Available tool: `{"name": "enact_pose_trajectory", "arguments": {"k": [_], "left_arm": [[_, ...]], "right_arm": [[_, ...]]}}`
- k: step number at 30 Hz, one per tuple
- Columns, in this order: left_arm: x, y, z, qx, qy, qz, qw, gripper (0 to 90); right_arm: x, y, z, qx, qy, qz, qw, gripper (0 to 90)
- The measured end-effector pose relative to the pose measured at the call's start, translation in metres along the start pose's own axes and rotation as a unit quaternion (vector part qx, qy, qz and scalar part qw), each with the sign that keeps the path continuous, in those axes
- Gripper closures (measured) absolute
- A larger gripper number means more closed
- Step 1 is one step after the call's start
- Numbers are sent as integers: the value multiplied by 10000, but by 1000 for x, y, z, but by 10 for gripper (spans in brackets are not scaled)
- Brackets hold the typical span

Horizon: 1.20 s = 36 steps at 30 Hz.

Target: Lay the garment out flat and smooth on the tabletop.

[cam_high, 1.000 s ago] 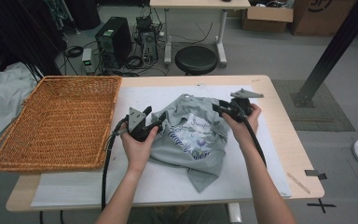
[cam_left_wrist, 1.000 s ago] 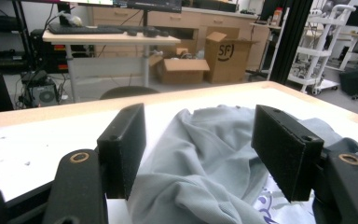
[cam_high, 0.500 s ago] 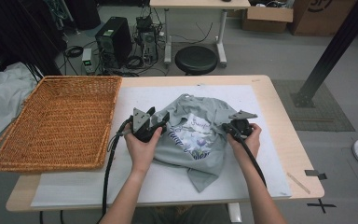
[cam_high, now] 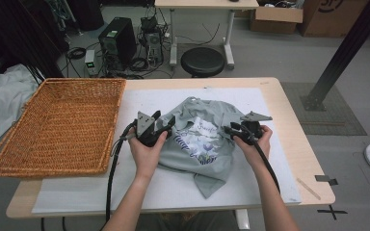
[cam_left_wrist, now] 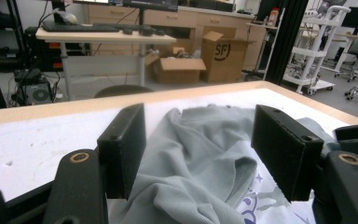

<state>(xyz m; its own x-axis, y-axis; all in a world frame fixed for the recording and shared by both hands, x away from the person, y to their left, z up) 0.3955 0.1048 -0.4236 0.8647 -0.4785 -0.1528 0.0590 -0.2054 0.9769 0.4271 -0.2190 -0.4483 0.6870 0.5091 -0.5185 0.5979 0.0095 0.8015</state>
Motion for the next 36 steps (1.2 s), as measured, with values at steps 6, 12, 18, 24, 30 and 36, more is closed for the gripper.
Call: {"name": "enact_pose_trajectory", "arguments": {"k": [6,12,18,24,30,36], "left_arm": [[-1,2,0,-32,4,47,10000,361],[-3,2,0,-25,-3,31,10000,361],[-5,2,-1,-82,31,95,9999,361],[-6,1,1,-105,20,106,9999,361],[-10,5,5,-48,-18,125,9999,361],[-12,5,4,-49,-12,100,9999,358]], "right_arm": [[11,-3,-2,-3,-57,-197,9998,865],[2,0,-3,-93,-273,-109,9995,880],[-53,-3,29,740,-1143,553,9891,880],[-73,-26,45,1189,-1692,527,9770,880],[-68,-26,66,1579,-1917,516,9673,880],[-57,4,78,1337,-1572,480,9773,774]]}}
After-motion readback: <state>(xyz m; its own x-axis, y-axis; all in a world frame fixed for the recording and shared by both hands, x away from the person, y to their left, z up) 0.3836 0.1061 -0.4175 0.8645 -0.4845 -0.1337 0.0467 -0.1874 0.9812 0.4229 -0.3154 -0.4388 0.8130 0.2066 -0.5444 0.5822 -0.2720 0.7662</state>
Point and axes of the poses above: each handheld gripper's, and its own axes: x roughly forward along the jaws, y roughly out of its top, z roughly to its right, the point moved 2 cm from there along x, roughly forward along the jaws, and after that the axes turned 15 degrees about x, right-handed, at the moved point
